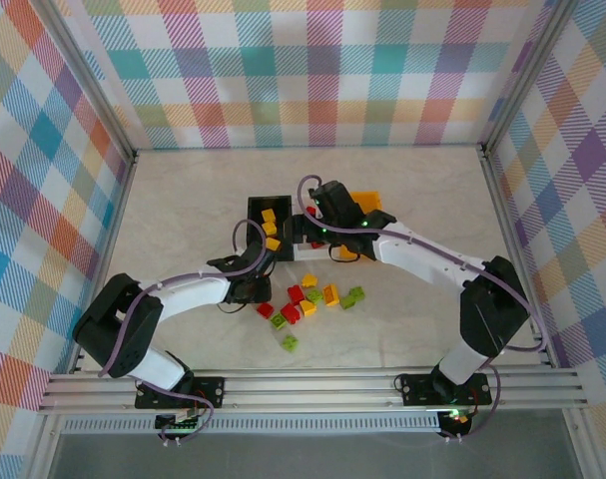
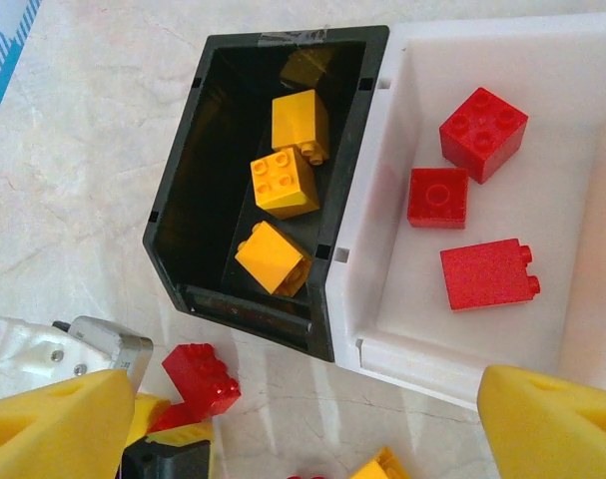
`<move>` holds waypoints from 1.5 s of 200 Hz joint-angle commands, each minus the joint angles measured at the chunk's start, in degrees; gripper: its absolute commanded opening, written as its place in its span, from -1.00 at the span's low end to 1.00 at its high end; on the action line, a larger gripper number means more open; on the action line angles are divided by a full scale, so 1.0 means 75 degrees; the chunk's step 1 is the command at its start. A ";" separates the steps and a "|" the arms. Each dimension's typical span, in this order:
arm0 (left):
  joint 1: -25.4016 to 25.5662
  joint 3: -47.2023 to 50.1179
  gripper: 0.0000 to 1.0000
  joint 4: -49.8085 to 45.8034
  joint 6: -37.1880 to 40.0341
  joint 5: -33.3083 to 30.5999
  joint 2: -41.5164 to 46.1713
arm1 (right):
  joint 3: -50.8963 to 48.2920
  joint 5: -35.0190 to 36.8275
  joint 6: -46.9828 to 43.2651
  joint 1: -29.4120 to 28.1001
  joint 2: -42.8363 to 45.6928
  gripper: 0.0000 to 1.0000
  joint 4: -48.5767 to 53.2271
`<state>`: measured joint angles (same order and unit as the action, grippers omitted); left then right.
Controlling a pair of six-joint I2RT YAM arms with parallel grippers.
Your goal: Sort the legos into containers by color
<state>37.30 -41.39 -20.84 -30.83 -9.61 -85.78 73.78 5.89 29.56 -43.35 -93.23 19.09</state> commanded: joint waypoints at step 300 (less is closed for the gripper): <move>0.0144 -0.7556 0.81 -0.1116 0.0459 0.1940 -0.2204 | -0.3877 0.0741 0.1263 0.0225 0.2076 0.77 0.1164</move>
<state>37.39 -104.36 -33.41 -24.95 0.93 -113.69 45.52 12.08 37.43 -41.74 -76.29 26.76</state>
